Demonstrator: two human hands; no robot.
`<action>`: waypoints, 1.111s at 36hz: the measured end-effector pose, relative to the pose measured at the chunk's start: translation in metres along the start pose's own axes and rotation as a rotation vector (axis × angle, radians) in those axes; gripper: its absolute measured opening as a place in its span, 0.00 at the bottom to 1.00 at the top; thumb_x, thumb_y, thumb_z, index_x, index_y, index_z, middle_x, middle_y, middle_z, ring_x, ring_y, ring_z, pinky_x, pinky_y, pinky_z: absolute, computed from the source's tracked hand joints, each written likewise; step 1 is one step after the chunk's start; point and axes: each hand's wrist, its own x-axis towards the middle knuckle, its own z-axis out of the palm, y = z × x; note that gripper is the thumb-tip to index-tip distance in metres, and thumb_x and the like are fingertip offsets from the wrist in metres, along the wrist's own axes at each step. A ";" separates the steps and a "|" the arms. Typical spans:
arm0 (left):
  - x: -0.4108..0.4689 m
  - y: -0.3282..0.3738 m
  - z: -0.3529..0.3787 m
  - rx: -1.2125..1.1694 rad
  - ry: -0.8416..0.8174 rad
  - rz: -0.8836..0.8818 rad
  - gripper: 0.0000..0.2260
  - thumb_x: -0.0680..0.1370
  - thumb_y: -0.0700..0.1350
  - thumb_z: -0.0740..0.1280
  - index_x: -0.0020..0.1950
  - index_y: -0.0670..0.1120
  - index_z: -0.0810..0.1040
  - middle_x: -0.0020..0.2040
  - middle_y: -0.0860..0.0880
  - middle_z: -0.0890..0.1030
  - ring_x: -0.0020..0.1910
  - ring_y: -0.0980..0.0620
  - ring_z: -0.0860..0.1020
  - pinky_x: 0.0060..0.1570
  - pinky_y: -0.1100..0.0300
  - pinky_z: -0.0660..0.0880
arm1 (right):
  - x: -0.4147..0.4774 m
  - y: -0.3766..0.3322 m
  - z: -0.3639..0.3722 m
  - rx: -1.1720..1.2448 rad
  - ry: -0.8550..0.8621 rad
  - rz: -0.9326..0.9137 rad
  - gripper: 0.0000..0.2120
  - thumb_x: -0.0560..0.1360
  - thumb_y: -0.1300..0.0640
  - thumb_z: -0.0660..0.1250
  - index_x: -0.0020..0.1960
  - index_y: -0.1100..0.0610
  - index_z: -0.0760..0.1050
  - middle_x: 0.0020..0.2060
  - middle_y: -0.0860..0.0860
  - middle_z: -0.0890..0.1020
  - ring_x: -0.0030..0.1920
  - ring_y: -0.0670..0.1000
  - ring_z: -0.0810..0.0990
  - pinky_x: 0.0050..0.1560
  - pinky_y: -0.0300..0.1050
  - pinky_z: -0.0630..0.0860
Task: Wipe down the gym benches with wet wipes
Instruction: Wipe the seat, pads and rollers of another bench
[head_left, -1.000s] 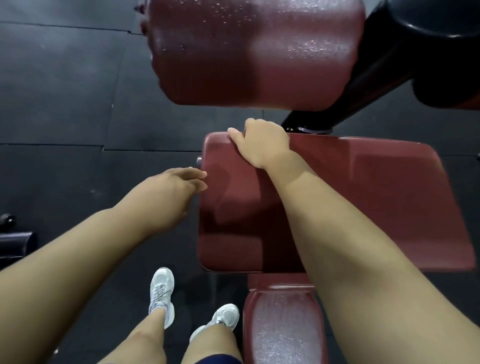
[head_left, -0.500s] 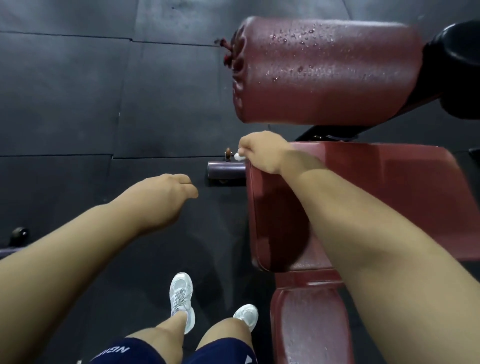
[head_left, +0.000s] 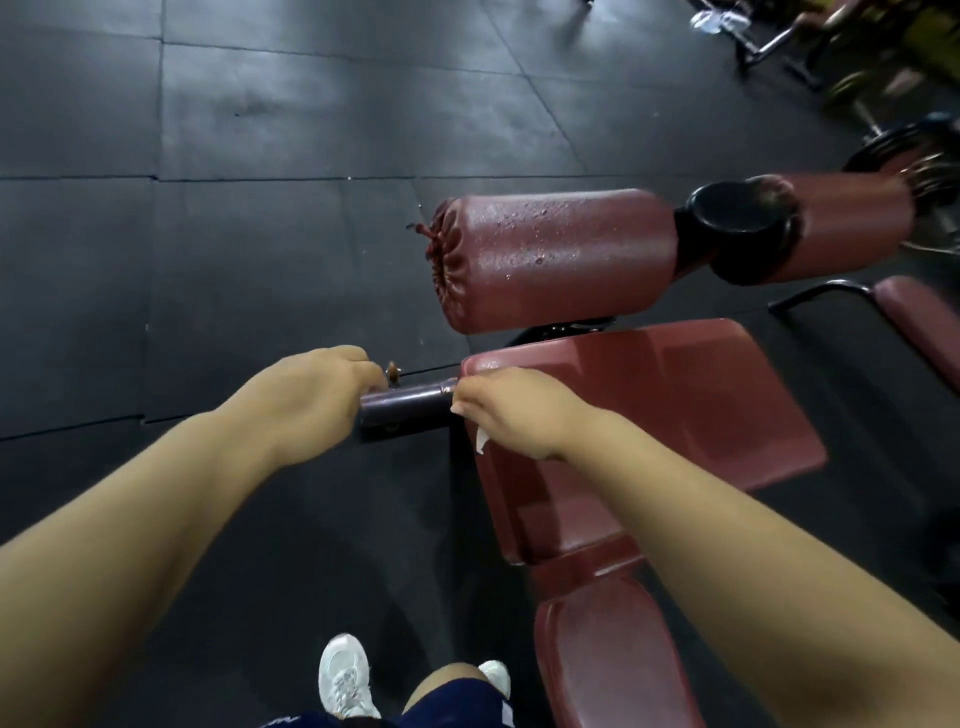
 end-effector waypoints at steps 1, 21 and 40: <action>0.002 0.001 -0.005 -0.021 0.047 0.014 0.20 0.75 0.33 0.58 0.62 0.50 0.76 0.56 0.53 0.75 0.52 0.48 0.76 0.51 0.57 0.73 | -0.007 -0.003 -0.007 0.017 0.034 0.008 0.13 0.81 0.49 0.55 0.50 0.55 0.73 0.45 0.51 0.79 0.46 0.55 0.77 0.44 0.52 0.74; 0.092 0.041 -0.101 -0.182 0.539 0.122 0.09 0.77 0.47 0.64 0.56 0.49 0.79 0.46 0.52 0.77 0.50 0.49 0.75 0.51 0.57 0.68 | -0.052 0.057 -0.101 0.642 1.028 0.279 0.03 0.75 0.56 0.58 0.48 0.53 0.69 0.49 0.54 0.73 0.51 0.52 0.73 0.55 0.41 0.70; 0.167 0.006 -0.108 -0.322 0.066 0.432 0.08 0.76 0.56 0.63 0.50 0.60 0.81 0.46 0.59 0.78 0.49 0.62 0.75 0.52 0.66 0.69 | 0.009 0.076 -0.106 0.224 1.074 0.744 0.07 0.76 0.58 0.67 0.52 0.58 0.78 0.48 0.53 0.76 0.52 0.55 0.73 0.54 0.35 0.63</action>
